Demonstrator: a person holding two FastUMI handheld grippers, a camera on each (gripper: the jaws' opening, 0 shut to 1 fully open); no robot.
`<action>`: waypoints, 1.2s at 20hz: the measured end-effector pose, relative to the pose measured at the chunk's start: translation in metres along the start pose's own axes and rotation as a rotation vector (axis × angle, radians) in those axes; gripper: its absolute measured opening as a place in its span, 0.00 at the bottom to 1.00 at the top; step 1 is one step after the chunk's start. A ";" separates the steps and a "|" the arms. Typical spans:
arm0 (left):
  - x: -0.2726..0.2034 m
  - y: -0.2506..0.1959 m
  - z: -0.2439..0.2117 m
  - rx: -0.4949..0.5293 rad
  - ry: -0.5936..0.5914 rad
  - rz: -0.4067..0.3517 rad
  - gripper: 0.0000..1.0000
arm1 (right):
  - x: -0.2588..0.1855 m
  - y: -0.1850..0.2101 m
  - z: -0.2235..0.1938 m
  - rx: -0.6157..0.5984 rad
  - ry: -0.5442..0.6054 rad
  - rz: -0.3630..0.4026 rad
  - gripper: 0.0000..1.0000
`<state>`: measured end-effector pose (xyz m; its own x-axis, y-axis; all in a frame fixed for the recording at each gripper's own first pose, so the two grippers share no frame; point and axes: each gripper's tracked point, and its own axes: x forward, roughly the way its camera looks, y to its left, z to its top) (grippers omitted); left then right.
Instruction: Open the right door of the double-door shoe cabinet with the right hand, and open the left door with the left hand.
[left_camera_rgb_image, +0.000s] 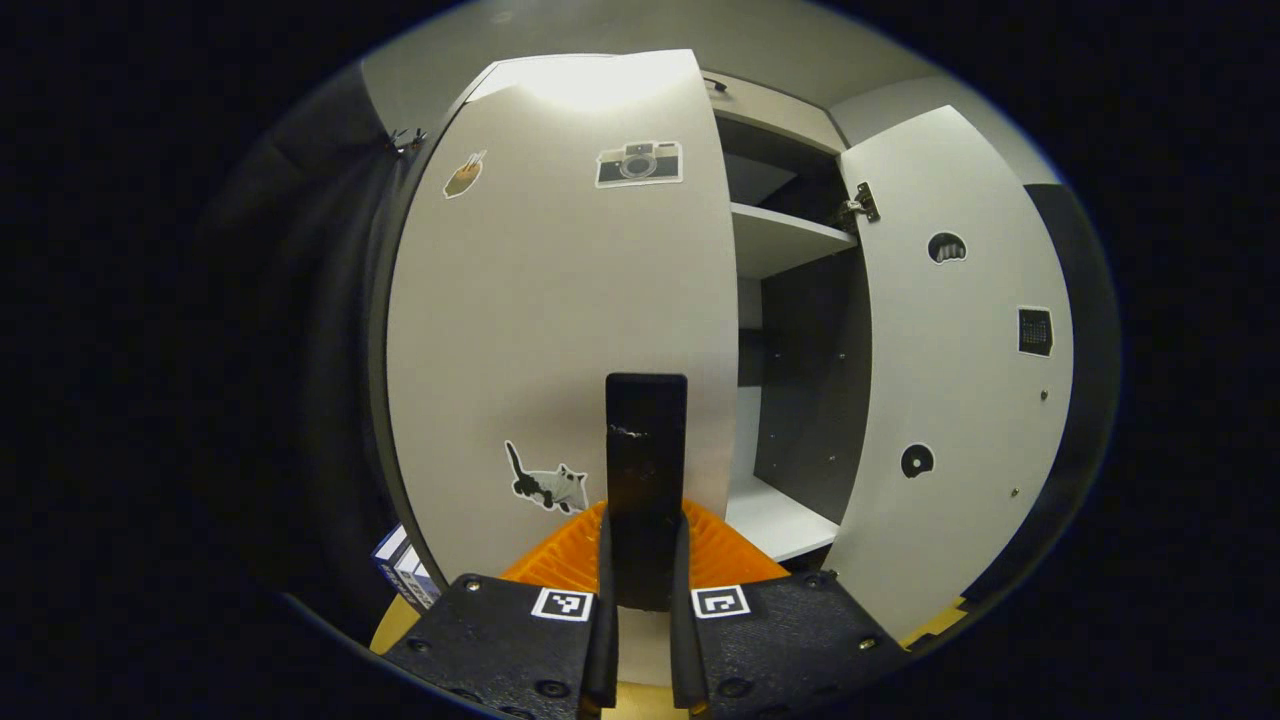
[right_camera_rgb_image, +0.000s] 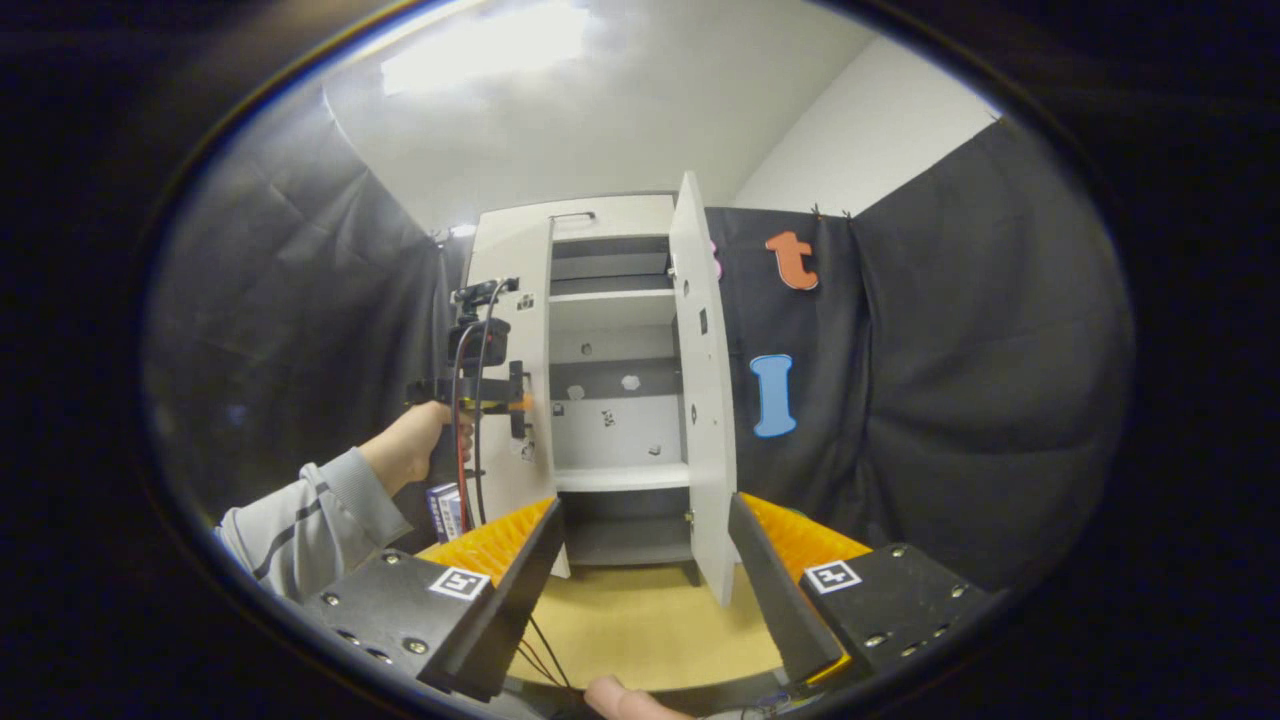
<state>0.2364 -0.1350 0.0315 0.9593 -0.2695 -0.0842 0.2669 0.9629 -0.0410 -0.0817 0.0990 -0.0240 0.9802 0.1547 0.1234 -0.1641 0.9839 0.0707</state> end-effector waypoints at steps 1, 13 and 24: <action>-0.005 0.002 0.000 0.002 0.000 0.001 0.22 | -0.002 -0.003 -0.001 0.009 0.003 -0.007 0.98; -0.074 0.046 0.000 0.025 -0.003 0.010 0.22 | -0.006 0.011 -0.014 0.005 0.040 0.021 0.96; -0.128 0.146 0.000 0.046 -0.018 0.169 0.08 | -0.009 0.030 -0.017 0.033 0.032 0.025 0.99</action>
<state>0.1528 0.0400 0.0361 0.9923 -0.1040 -0.0679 0.1054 0.9943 0.0176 -0.0939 0.1285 -0.0403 0.9787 0.1827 0.0939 -0.1919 0.9763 0.1004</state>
